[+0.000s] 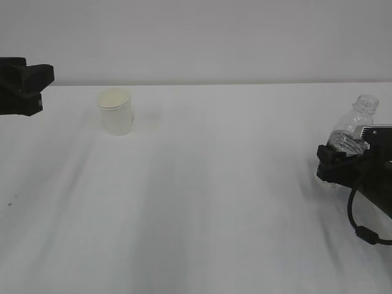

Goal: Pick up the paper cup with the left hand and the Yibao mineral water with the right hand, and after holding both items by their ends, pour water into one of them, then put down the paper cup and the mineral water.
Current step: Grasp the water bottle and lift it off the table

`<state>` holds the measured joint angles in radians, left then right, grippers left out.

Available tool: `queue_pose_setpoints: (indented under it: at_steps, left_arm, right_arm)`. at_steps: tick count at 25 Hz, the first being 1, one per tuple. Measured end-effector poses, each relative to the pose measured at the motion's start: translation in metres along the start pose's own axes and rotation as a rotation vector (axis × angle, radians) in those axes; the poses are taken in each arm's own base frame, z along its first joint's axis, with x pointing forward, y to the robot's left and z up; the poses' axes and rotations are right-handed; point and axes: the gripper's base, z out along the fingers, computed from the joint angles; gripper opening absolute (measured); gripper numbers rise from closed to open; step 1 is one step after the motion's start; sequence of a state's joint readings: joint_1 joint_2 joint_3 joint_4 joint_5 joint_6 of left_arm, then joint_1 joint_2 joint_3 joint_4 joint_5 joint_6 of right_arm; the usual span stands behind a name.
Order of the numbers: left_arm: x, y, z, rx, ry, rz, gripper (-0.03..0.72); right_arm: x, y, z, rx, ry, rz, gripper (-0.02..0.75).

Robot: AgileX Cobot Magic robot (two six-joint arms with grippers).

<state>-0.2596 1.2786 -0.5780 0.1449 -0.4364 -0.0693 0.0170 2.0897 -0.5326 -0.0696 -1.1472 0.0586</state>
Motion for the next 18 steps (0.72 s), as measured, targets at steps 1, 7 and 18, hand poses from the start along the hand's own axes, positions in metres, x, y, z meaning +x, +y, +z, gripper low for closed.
queue_pose_setpoints:
  at_steps: [1, 7, 18]
  left_arm:
    - [0.0, 0.0, 0.0, 0.0, 0.0, 0.0, 0.341]
    - [0.0, 0.0, 0.0, 0.0, 0.0, 0.0, 0.341]
    - [0.0, 0.0, 0.0, 0.0, 0.0, 0.0, 0.341]
  right_arm:
    - [0.0, 0.0, 0.0, 0.0, 0.0, 0.0, 0.491]
    - [0.0, 0.0002, 0.0, -0.002, 0.0, -0.001, 0.445]
    - [0.0, 0.0002, 0.0, -0.002, 0.0, -0.001, 0.435]
